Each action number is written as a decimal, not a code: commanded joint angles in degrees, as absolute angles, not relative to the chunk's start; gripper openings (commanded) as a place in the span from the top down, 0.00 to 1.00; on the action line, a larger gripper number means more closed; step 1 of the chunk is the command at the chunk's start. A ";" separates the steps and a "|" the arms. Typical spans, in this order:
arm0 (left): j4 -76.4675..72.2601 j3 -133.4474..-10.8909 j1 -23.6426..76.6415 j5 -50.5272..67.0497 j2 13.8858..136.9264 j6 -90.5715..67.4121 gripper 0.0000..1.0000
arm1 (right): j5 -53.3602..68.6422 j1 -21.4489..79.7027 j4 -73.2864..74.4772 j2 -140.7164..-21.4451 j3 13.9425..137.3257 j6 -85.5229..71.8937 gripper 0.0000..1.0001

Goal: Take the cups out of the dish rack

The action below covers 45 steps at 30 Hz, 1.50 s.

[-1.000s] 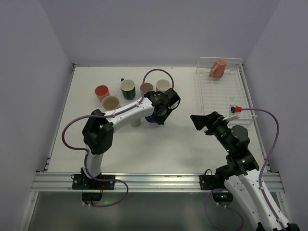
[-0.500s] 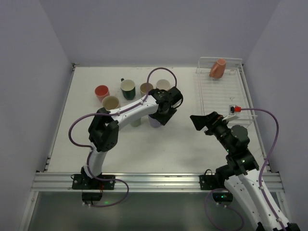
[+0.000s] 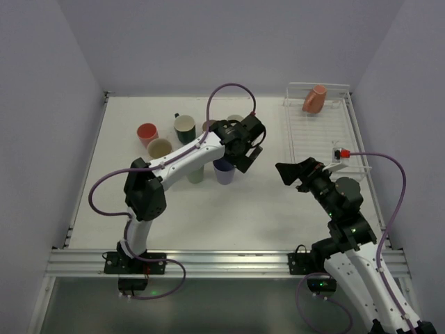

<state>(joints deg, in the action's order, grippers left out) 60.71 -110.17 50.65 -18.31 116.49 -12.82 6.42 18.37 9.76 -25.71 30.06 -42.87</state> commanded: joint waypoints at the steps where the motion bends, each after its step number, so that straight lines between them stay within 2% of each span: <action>1: 56.01 -114.96 50.54 -23.02 107.85 -12.66 0.02 | 4.13 18.46 9.05 -26.98 33.92 -41.40 0.01; 4: 49.59 -113.91 50.62 -23.82 102.06 -12.83 0.00 | 2.99 18.37 9.05 -28.82 35.50 -40.87 0.02; 7: 40.48 -107.34 50.62 -21.98 92.93 -12.83 0.00 | 0.72 18.37 9.05 -31.54 37.44 -39.73 0.05; 13: 25.25 -82.06 50.54 -13.02 70.69 -12.92 0.00 | -7.54 17.85 9.14 -42.15 44.64 -33.85 0.20; 15: 21.73 -76.05 50.54 -12.39 62.25 -13.09 0.00 | -10.45 16.53 9.67 -46.38 49.28 -31.30 0.22; 20: 19.16 -59.17 50.62 -15.72 46.27 -13.18 0.00 | -12.57 9.07 9.15 -62.27 59.91 -28.04 0.23; 23: 17.32 -52.31 50.54 -17.05 40.02 -13.19 0.00 | -14.40 5.46 8.97 -71.24 66.59 -26.90 0.20; 28: 12.67 -45.71 50.62 -19.69 35.07 -11.78 0.00 | -15.21 1.50 10.28 -85.40 80.04 -22.59 0.13; 33: 13.27 -45.79 50.45 -21.26 35.24 -9.23 0.00 | -17.05 -1.75 14.49 -101.82 97.01 -19.86 0.07; 40: 12.31 -44.21 50.36 -19.77 35.68 -8.97 0.00 | -16.88 -3.07 18.18 -120.10 115.64 -17.14 0.01; 45: 11.87 -43.95 50.27 -20.74 36.74 -8.53 0.00 | -14.43 -3.51 20.57 -129.80 128.66 -15.65 0.01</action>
<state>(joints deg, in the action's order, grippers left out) 15.33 -44.23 50.63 -19.16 36.25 -9.82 -15.44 -3.40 18.52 -126.85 122.21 -18.17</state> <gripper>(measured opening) 0.997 0.987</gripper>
